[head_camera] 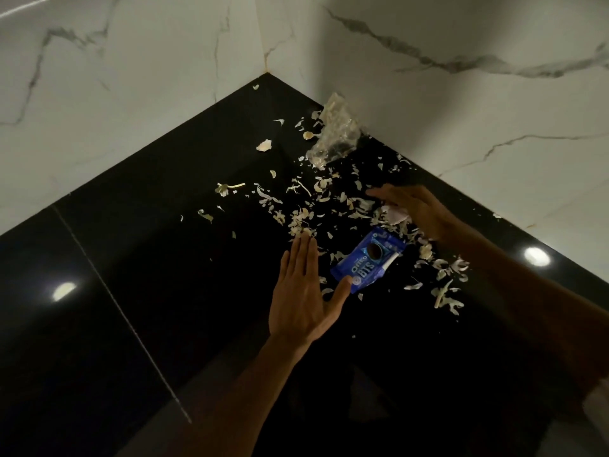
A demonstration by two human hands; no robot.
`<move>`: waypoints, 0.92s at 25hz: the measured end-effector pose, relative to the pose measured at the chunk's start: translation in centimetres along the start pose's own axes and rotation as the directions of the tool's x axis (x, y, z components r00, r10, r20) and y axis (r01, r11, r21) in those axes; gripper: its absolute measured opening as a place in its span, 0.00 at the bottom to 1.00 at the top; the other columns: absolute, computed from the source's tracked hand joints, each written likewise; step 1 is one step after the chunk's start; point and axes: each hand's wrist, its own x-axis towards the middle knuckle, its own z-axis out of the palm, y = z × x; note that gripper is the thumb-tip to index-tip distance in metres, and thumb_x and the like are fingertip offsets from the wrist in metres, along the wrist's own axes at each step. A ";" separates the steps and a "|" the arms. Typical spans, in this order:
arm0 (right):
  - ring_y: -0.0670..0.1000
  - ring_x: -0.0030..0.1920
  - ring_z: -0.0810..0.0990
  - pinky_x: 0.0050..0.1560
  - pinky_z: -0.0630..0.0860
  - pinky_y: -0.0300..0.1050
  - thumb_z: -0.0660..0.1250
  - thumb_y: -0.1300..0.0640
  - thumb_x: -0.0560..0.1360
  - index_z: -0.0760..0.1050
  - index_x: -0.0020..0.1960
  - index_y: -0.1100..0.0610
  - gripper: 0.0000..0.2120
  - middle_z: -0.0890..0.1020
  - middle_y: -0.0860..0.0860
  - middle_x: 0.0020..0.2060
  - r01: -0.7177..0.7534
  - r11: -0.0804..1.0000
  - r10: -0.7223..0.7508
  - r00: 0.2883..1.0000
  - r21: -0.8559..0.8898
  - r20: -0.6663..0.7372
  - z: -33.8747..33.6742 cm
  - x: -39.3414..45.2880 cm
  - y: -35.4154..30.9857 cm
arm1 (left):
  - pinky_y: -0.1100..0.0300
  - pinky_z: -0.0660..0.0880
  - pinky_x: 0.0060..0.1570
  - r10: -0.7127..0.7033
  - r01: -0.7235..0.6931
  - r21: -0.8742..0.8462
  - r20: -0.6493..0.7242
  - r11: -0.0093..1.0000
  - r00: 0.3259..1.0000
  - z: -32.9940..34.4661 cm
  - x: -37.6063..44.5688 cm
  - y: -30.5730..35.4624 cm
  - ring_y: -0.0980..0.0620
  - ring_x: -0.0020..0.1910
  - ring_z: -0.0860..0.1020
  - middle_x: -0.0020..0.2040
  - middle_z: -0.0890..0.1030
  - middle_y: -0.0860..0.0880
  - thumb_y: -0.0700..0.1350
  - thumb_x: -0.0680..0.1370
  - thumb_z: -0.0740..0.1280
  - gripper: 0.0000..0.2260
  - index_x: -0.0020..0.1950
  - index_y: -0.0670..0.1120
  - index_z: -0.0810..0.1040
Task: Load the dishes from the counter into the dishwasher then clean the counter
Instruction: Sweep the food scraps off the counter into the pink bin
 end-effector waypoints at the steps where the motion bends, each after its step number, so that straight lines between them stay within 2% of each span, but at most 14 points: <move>1: 0.46 0.65 0.74 0.71 0.65 0.49 0.54 0.48 0.84 0.76 0.67 0.54 0.19 0.75 0.50 0.68 0.023 0.999 -0.020 0.995 0.030 -0.093 -0.8 0.8 0.2 | 0.59 0.38 0.75 0.001 -0.001 -0.005 -0.004 1.000 1.000 0.0 0.0 0.0 0.55 0.78 0.39 0.80 0.42 0.49 0.73 0.76 0.45 0.43 0.80 0.45 0.43; 3: 0.47 0.63 0.77 0.71 0.68 0.52 0.57 0.44 0.81 0.78 0.65 0.54 0.21 0.79 0.50 0.64 0.012 0.998 0.007 0.952 0.059 -0.305 -2.0 2.7 0.6 | 0.58 0.39 0.76 0.009 -0.009 -0.010 -0.001 1.000 1.000 0.0 0.0 -0.1 0.55 0.78 0.39 0.80 0.42 0.49 0.73 0.77 0.46 0.42 0.80 0.45 0.43; 5: 0.48 0.67 0.73 0.74 0.63 0.52 0.54 0.37 0.79 0.73 0.70 0.53 0.28 0.75 0.51 0.68 -0.082 0.995 0.058 0.938 -0.056 -0.342 -2.1 4.8 1.4 | 0.57 0.40 0.76 0.004 -0.004 -0.011 0.009 1.000 1.000 0.0 -0.1 -0.1 0.55 0.78 0.39 0.80 0.41 0.49 0.72 0.77 0.46 0.42 0.80 0.45 0.43; 6: 0.49 0.71 0.68 0.75 0.59 0.51 0.50 0.36 0.79 0.68 0.73 0.53 0.30 0.70 0.52 0.72 -0.115 0.959 0.042 0.961 -0.259 -0.274 -1.4 5.4 1.7 | 0.58 0.39 0.76 0.001 -0.001 -0.013 0.009 1.000 1.000 0.0 -0.1 0.0 0.55 0.78 0.39 0.80 0.41 0.49 0.72 0.77 0.46 0.42 0.80 0.45 0.43; 8: 0.48 0.77 0.54 0.77 0.47 0.47 0.39 0.36 0.78 0.58 0.78 0.53 0.35 0.59 0.52 0.78 -0.014 0.817 -0.033 0.997 -0.576 -0.071 0.7 5.7 1.2 | 0.58 0.39 0.75 0.004 -0.004 -0.018 0.001 1.000 1.000 0.1 0.1 -0.1 0.55 0.78 0.39 0.80 0.42 0.49 0.72 0.77 0.47 0.42 0.80 0.45 0.43; 10: 0.44 0.77 0.46 0.77 0.41 0.46 0.32 0.34 0.77 0.53 0.78 0.53 0.38 0.53 0.49 0.78 0.147 0.790 -0.097 0.989 -0.595 0.115 3.1 3.5 0.1 | 0.58 0.39 0.76 0.010 -0.009 -0.010 0.018 1.000 1.000 0.1 0.1 -0.2 0.55 0.78 0.40 0.80 0.42 0.49 0.72 0.77 0.47 0.41 0.80 0.44 0.43; 12: 0.41 0.75 0.46 0.76 0.40 0.44 0.38 0.38 0.80 0.53 0.78 0.51 0.31 0.51 0.45 0.77 0.216 0.845 -0.101 0.963 -0.489 0.250 3.9 0.3 -0.6 | 0.57 0.41 0.77 -0.001 0.001 -0.003 0.006 1.000 1.000 0.0 0.0 -0.2 0.54 0.79 0.41 0.80 0.43 0.48 0.71 0.78 0.46 0.41 0.80 0.44 0.44; 13: 0.40 0.74 0.48 0.75 0.42 0.43 0.43 0.40 0.81 0.54 0.78 0.49 0.28 0.51 0.43 0.77 0.184 0.897 -0.073 0.959 -0.401 0.275 3.7 -1.4 -0.8 | 0.57 0.41 0.77 0.004 -0.004 -0.004 0.008 1.000 1.000 0.0 0.0 -0.1 0.54 0.79 0.41 0.80 0.44 0.48 0.71 0.78 0.46 0.41 0.80 0.43 0.45; 14: 0.41 0.74 0.51 0.74 0.48 0.45 0.47 0.40 0.81 0.57 0.77 0.47 0.27 0.52 0.41 0.77 0.148 0.936 -0.074 0.970 -0.319 0.233 3.3 -3.6 -1.0 | 0.57 0.41 0.77 0.010 -0.010 -0.003 0.016 1.000 1.000 0.0 0.0 -0.1 0.54 0.79 0.41 0.81 0.44 0.48 0.71 0.78 0.46 0.41 0.80 0.43 0.45; 16: 0.42 0.75 0.56 0.73 0.55 0.49 0.51 0.40 0.81 0.61 0.76 0.46 0.26 0.57 0.39 0.76 0.096 0.977 -0.115 0.990 -0.192 -0.087 2.0 -8.2 -0.6 | 0.57 0.40 0.77 0.006 -0.006 -0.001 0.023 1.000 1.000 0.1 0.0 -0.3 0.54 0.78 0.40 0.80 0.43 0.48 0.71 0.78 0.46 0.40 0.80 0.44 0.44; 18: 0.47 0.76 0.59 0.73 0.59 0.53 0.49 0.37 0.80 0.60 0.77 0.48 0.28 0.61 0.43 0.76 -0.093 0.985 0.020 0.894 -0.143 -0.447 1.2 -13.1 1.5 | 0.57 0.39 0.76 0.004 -0.004 0.000 0.030 1.000 1.000 0.0 0.0 -0.2 0.54 0.78 0.39 0.80 0.42 0.48 0.71 0.78 0.45 0.41 0.80 0.44 0.43; 19: 0.51 0.76 0.59 0.73 0.59 0.57 0.47 0.33 0.79 0.58 0.77 0.49 0.33 0.61 0.48 0.77 -0.250 0.955 0.129 0.836 -0.160 -0.534 1.2 -15.2 2.5 | 0.58 0.38 0.76 0.006 -0.006 -0.001 0.025 1.000 1.000 0.0 0.1 -0.2 0.53 0.78 0.39 0.80 0.42 0.48 0.71 0.78 0.45 0.41 0.80 0.44 0.44; 21: 0.54 0.78 0.51 0.77 0.51 0.59 0.39 0.28 0.75 0.51 0.79 0.54 0.42 0.54 0.54 0.79 -0.507 0.797 0.272 0.786 -0.327 -0.556 2.9 -17.4 4.3 | 0.58 0.38 0.75 0.007 -0.007 -0.011 0.021 1.000 1.000 0.1 0.1 -0.2 0.53 0.78 0.40 0.80 0.43 0.48 0.71 0.77 0.45 0.41 0.80 0.44 0.44; 23: 0.49 0.78 0.41 0.78 0.42 0.53 0.32 0.26 0.72 0.44 0.80 0.56 0.46 0.45 0.53 0.79 -0.548 0.721 0.291 0.795 -0.424 -0.532 5.4 -16.4 4.0 | 0.58 0.38 0.75 0.006 -0.006 -0.012 0.028 1.000 1.000 0.1 0.1 -0.3 0.54 0.78 0.40 0.80 0.43 0.48 0.71 0.77 0.45 0.41 0.80 0.44 0.44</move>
